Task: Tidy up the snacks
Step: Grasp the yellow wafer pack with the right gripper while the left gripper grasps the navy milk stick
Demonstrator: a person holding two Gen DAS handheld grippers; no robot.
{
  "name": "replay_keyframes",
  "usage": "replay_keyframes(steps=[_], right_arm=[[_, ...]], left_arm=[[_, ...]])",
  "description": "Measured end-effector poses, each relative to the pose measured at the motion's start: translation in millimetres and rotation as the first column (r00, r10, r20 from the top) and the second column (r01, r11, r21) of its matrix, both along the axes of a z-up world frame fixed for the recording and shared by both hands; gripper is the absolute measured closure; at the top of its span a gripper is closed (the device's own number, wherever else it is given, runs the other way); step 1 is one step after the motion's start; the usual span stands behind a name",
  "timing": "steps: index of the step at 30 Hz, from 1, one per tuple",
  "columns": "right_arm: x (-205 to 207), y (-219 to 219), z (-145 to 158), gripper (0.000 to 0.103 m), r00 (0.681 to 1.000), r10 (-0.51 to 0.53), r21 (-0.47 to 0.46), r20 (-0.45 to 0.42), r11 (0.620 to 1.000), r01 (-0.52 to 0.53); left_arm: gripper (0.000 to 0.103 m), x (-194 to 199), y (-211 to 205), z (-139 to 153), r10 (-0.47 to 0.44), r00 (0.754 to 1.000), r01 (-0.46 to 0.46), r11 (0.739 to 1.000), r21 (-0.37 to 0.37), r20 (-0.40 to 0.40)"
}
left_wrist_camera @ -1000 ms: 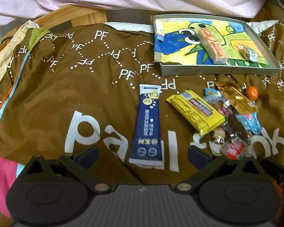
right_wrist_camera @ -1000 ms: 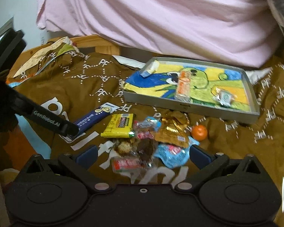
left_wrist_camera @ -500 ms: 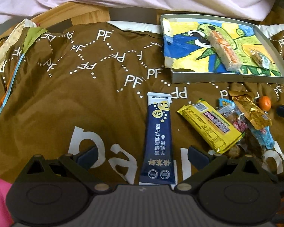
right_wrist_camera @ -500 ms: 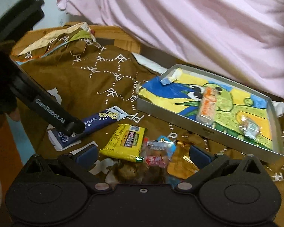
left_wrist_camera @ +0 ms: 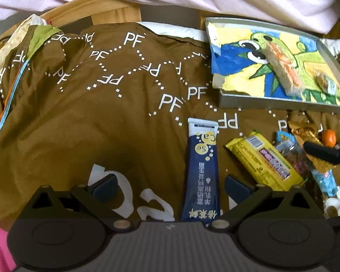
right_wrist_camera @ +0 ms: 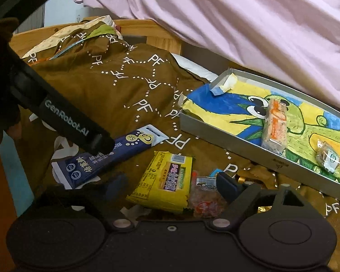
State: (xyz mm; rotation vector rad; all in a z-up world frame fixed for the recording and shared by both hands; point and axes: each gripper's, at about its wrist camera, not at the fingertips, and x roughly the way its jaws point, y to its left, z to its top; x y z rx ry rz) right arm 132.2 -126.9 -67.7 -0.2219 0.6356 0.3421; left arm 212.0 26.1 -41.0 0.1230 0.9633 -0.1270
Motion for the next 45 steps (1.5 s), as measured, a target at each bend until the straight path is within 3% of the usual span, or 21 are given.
replay_keyframes(steps=[7,12,18,23,28,34,38,41,43,45], right_arm=[[7,2,-10,0.026,0.999,-0.001,0.016,-0.046,1.000,0.002],[8,6,-14,0.042,0.998,0.002,0.014,-0.060,1.000,-0.001],[6,4,-12,0.049,0.998,0.001,0.009,-0.068,1.000,-0.001],[0,-4,-2,0.051,0.995,-0.016,-0.016,-0.101,1.000,0.014],[-9,-10,1,0.050,0.994,-0.016,-0.024,-0.111,1.000,0.013],[-2,-6,-3,0.041,0.997,-0.014,-0.005,-0.072,1.000,0.014],[1,-2,-11,0.042,0.998,-0.004,-0.015,-0.063,1.000,0.004],[-1,0,-13,0.049,0.999,-0.006,-0.047,-0.049,0.999,0.004],[-1,-1,-12,0.052,0.998,-0.012,-0.036,-0.054,0.999,0.010],[-3,-1,-10,0.052,0.998,-0.019,-0.037,-0.060,0.999,0.017]], left_arm=[[0.006,1,-8,-3,-0.076,0.997,0.076,0.997,-0.020,-0.006],[0.019,6,-7,-10,-0.088,0.995,0.085,0.995,-0.052,-0.051],[0.042,10,-7,-18,-0.114,0.990,0.107,0.990,-0.088,-0.083],[0.049,10,-10,-21,-0.139,0.987,0.132,0.988,-0.080,-0.085],[0.049,14,-8,-22,-0.140,0.986,0.131,0.987,-0.095,-0.091],[0.044,17,-12,-23,-0.162,0.985,0.156,0.984,-0.089,-0.066],[0.042,22,-19,-30,-0.182,0.981,0.179,0.982,-0.055,-0.066],[0.043,23,-21,-31,-0.180,0.981,0.177,0.983,-0.049,-0.067],[0.045,22,-20,-31,-0.179,0.982,0.176,0.983,-0.046,-0.066],[0.057,21,-19,-30,-0.176,0.982,0.174,0.984,-0.043,-0.068]])
